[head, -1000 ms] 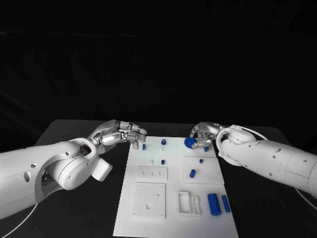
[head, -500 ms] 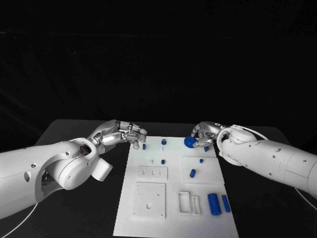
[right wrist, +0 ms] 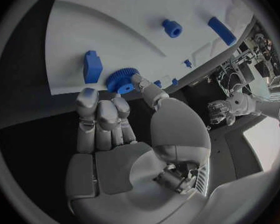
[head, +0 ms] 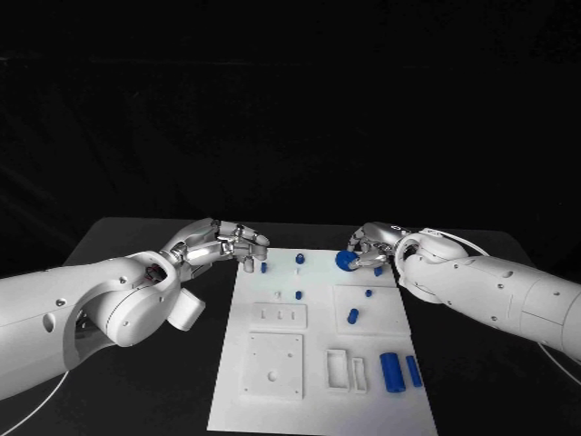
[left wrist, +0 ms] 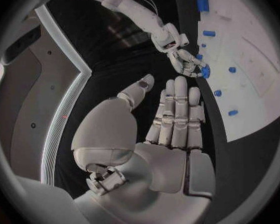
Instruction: Assemble the parts on the task board
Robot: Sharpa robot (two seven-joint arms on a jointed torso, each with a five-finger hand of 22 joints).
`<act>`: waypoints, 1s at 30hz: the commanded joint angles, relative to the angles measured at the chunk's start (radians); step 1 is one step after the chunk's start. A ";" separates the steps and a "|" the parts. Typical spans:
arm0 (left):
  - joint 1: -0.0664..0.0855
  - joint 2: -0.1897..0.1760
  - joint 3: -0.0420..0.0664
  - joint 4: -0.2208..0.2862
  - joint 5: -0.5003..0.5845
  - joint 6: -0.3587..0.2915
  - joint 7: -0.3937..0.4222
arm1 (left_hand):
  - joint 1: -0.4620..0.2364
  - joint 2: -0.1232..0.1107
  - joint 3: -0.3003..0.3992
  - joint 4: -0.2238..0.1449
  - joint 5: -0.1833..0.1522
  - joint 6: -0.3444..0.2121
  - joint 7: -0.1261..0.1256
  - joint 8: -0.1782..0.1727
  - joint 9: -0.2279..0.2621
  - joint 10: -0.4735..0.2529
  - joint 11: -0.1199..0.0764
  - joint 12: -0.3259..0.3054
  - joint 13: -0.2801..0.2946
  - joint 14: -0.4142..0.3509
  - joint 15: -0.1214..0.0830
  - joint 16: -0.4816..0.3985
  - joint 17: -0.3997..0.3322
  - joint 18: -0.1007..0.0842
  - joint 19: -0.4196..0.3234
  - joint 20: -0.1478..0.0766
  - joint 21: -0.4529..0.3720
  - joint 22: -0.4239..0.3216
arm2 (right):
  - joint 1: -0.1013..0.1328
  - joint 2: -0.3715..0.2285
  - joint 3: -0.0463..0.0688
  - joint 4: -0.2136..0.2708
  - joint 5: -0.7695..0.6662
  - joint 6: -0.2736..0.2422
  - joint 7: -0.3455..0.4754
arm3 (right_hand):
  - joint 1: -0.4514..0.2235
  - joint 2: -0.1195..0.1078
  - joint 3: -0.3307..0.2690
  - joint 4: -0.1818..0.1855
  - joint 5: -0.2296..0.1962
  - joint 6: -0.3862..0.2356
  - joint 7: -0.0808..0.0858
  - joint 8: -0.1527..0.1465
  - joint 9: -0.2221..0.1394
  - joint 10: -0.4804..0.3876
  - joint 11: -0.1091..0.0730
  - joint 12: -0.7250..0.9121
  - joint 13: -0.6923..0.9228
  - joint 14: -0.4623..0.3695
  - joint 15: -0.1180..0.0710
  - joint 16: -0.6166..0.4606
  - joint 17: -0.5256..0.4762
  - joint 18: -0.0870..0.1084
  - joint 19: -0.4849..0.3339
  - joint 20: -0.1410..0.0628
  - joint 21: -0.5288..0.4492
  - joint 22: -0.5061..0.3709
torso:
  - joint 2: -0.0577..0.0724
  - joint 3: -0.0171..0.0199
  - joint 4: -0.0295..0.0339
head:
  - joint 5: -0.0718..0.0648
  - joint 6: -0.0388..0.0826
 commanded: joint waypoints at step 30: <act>0.001 0.001 0.000 0.004 -0.008 0.020 0.004 | 0.006 -0.002 0.008 0.001 -0.004 -0.009 0.002 -0.004 0.002 -0.009 0.000 -0.005 0.002 0.002 0.004 -0.005 -0.002 0.003 -0.008 -0.014 -0.005 -0.002 | -0.014 0.023 0.000 -0.005 -0.146 -0.045 -0.047 | -0.008 0.010 0.013 -0.003 -0.040 0.106 -0.031 0.054 0.023 0.014 -0.036 0.015 -0.014 0.005 -0.034 -0.016 0.015 0.070 -0.009 -0.011 0.012 0.017 | 0.000 0.0008 0.0000 | 0.001 -0.004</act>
